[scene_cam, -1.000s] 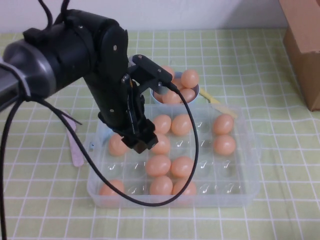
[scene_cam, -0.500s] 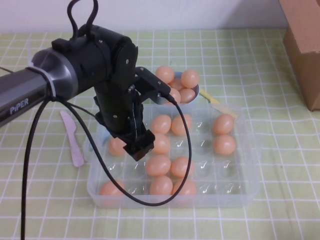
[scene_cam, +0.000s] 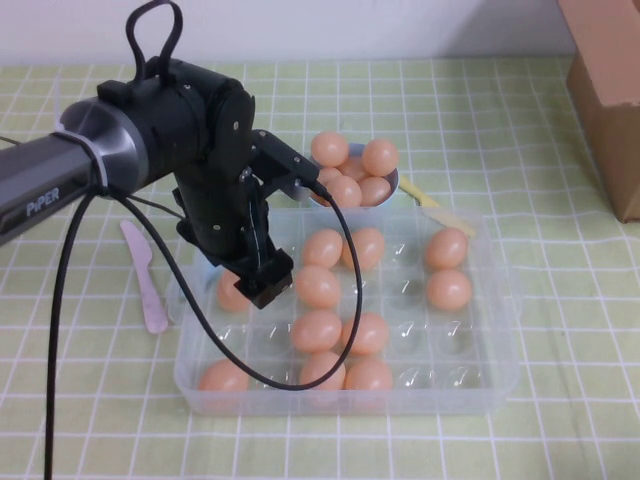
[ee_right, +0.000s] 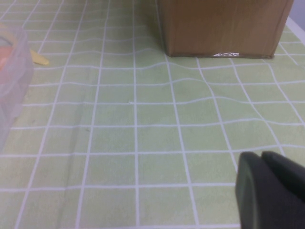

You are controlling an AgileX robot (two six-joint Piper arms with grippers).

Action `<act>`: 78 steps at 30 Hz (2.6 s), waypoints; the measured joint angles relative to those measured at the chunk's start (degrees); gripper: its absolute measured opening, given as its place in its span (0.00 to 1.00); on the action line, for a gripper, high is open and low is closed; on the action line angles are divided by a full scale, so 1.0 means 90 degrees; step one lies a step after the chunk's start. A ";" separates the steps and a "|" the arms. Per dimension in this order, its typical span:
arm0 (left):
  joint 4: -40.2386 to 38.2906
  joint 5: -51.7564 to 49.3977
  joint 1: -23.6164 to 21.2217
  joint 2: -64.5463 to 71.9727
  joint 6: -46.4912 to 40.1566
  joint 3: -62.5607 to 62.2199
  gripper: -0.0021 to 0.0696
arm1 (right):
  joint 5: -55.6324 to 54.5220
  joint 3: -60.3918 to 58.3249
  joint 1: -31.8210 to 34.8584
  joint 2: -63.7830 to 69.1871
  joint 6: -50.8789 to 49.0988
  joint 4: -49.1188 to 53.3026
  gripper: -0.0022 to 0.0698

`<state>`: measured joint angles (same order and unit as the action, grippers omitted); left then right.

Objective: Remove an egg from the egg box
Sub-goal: Pick up the egg from the plastic box, then place the egg in the bowl

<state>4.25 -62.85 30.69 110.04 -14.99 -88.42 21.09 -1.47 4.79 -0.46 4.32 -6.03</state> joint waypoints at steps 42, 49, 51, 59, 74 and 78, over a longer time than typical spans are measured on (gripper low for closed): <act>0.0050 0.0953 0.0007 -0.0647 0.0000 -0.0622 0.47 | 0.0000 0.0000 0.0000 0.0000 0.0000 -0.0031 0.01; 0.0020 0.3935 0.0007 -0.0683 0.0259 0.0096 0.47 | 0.0000 0.0000 0.0000 0.0000 0.0000 -0.0031 0.01; -0.0095 0.5093 0.0007 -0.0727 0.0354 0.0677 0.47 | 0.0000 0.0000 0.0000 0.0000 0.0000 -0.0031 0.01; -0.0418 0.9751 -0.0155 -0.0791 0.2110 0.2970 0.47 | 0.0000 0.0000 0.0000 0.0000 0.0000 -0.0031 0.01; 0.0868 1.0809 -0.0115 0.0494 0.3472 0.2196 0.47 | 0.0000 0.0000 0.0000 -0.0013 0.0000 -0.0031 0.01; 0.0920 1.0610 -0.0061 0.0673 0.3535 0.2059 0.47 | 0.0000 0.0000 0.0000 -0.0016 0.0000 -0.0047 0.01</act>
<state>12.53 32.64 30.14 116.10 16.83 -69.89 21.09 -1.47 4.79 -0.60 4.32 -6.45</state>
